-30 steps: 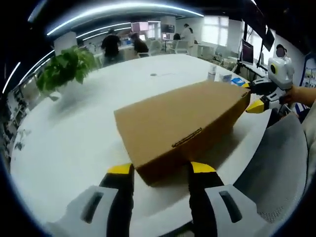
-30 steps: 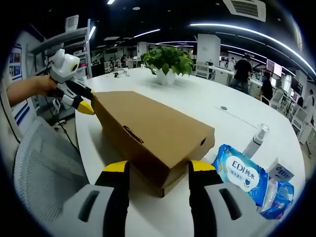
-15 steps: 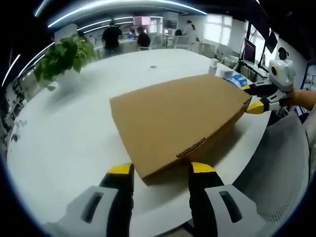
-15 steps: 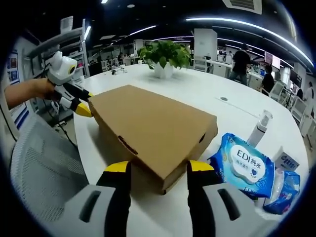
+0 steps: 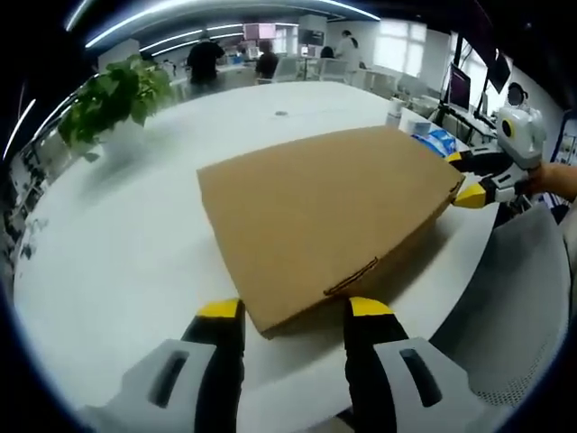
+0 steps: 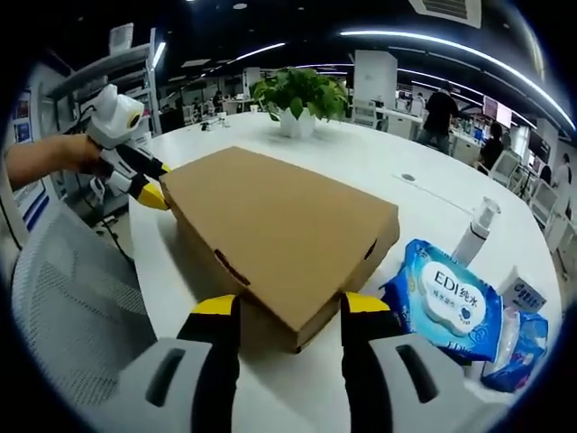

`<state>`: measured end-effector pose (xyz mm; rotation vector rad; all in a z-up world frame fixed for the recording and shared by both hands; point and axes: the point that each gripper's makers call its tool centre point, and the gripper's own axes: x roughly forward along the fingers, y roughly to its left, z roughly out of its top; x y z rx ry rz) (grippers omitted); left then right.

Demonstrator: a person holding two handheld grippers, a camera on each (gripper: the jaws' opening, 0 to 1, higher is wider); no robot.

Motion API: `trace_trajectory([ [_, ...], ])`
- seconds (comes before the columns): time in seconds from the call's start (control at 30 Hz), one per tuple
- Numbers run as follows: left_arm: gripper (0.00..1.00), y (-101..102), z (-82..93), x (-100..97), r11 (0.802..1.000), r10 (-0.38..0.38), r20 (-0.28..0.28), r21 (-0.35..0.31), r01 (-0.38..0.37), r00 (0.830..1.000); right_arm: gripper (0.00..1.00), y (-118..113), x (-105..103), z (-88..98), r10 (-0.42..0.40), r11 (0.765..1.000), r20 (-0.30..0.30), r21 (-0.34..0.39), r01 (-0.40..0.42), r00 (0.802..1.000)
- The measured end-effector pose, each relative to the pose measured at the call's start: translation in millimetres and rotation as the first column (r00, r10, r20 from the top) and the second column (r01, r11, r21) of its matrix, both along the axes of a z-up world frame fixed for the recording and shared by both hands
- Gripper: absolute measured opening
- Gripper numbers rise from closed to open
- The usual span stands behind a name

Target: Operate the shoe box by opening the lid, removing the specified soft item, and placing it in the target area until the item is outside and the box remains undamaged.

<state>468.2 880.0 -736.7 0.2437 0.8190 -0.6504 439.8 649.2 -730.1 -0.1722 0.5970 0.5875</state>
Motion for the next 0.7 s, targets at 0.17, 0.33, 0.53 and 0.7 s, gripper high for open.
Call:
trace_trajectory([
  [0.17, 0.42, -2.6, 0.0, 9.2, 1.0, -0.005, -0.002, 0.001, 0.005, 1.0, 0.4, -3.1, 8.5, -0.4, 0.01, 1.0, 0.0, -0.015, -0.01, 1.0],
  [0.33, 0.42, -4.9, -0.1, 18.5, 1.0, -0.01, -0.003, 0.0, 0.01, 1.0, 0.4, -6.3, 16.8, -0.9, 0.015, 1.0, -0.003, -0.022, -0.015, 1.0],
  [0.53, 0.42, -7.9, -0.7, 29.7, 1.0, -0.017, -0.008, -0.004, 0.017, 1.0, 0.39, -10.5, 26.0, -5.6, 0.029, 0.999, -0.015, -0.04, -0.03, 0.999],
  [0.7, 0.42, -12.3, -0.8, 40.0, 1.0, -0.019, -0.009, -0.006, 0.019, 1.0, 0.39, -14.6, 35.7, -5.5, 0.028, 0.999, -0.012, -0.046, -0.029, 1.0],
])
